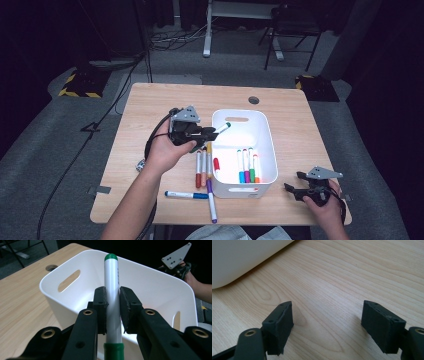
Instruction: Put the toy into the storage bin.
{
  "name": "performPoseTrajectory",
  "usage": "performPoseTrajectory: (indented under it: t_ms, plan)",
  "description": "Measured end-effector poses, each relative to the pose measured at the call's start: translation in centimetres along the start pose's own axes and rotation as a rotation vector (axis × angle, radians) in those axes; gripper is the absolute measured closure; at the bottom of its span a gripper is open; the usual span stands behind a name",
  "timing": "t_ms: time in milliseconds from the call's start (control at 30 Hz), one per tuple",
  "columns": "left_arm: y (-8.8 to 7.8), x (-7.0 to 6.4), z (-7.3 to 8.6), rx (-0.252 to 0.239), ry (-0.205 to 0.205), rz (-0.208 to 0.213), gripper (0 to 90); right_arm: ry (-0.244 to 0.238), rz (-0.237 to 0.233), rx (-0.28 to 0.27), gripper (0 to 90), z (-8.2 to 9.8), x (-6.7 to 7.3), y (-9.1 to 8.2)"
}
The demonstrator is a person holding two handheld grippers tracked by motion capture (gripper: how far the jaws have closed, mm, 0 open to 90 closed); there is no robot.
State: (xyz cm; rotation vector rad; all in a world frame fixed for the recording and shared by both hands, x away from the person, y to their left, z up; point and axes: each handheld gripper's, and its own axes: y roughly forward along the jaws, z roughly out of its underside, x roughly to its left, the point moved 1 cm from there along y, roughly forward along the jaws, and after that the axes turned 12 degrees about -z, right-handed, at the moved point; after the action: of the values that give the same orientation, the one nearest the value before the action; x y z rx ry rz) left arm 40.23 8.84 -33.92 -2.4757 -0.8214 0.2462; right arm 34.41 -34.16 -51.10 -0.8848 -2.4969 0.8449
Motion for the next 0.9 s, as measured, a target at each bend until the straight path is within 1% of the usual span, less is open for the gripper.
performPoseTrajectory:
  t_ms: [33, 67, 167, 233, 267, 300, 333, 400, 433, 500, 567, 600, 700, 867, 900]
  plan:
    - [0.3, -0.2, -0.2, -0.001, 0.005, 0.003, 76.2, -0.001, 0.0, 0.0, 25.7, 0.0, 0.0, 0.0]
    - [0.5, -0.4, -0.4, -0.005, 0.0, 0.01, 76.2, 0.0, 0.0, 0.0, 25.7, 0.0, 0.0, 0.0]
    - [1.3, -0.9, -0.9, -0.01, -0.001, 0.027, 76.2, -0.001, 0.0, 0.0, 25.7, 0.0, 0.0, 0.0]
    - [1.9, -1.3, -1.2, -0.004, 0.014, 0.036, 76.2, -0.001, 0.0, 0.0, 25.7, 0.0, 0.0, 0.0]
    - [2.2, -1.5, -1.3, -0.008, 0.017, 0.037, 76.1, -0.001, 0.0, 0.0, 25.7, 0.0, 0.0, 0.0]
    - [2.5, -1.6, -1.4, 0.0, 0.02, 0.041, 76.1, -0.001, 0.0, 0.0, 25.7, 0.0, 0.0, 0.0]
    - [2.7, -1.7, -1.5, 0.005, 0.046, 0.042, 76.1, -0.001, 0.0, 0.0, 25.7, 0.0, 0.0, 0.0]
    - [3.1, -1.9, -1.7, 0.002, 0.045, 0.052, 76.1, -0.001, 0.0, 0.0, 25.7, 0.0, 0.0, 0.0]
    - [3.4, -2.0, -1.8, -0.008, 0.05, 0.055, 76.1, -0.001, 0.0, 0.0, 25.7, 0.0, 0.0, 0.0]
    - [3.7, -2.1, -1.8, -0.006, 0.045, 0.071, 76.1, -0.001, 0.0, 0.0, 25.7, 0.0, 0.0, 0.0]
    - [4.1, -2.2, -1.8, -0.02, 0.034, 0.082, 76.1, -0.001, 0.0, 0.0, 25.7, 0.0, 0.0, 0.0]
    - [4.3, -2.2, -1.8, -0.016, 0.034, 0.088, 76.1, -0.001, 0.0, 0.0, 25.7, 0.0, 0.0, 0.0]
    - [4.8, -2.3, -1.7, -0.003, 0.041, 0.094, 76.1, -0.001, 0.0, 0.0, 25.7, 0.0, 0.0, 0.0]
    - [5.4, -2.5, -1.6, -0.002, 0.044, 0.098, 76.1, 0.0, 0.0, 0.0, 25.7, 0.0, 0.0, 0.0]
    - [5.5, -2.6, -1.5, -0.01, 0.045, 0.093, 76.1, -0.001, 0.0, 0.0, 25.7, 0.0, 0.0, 0.0]
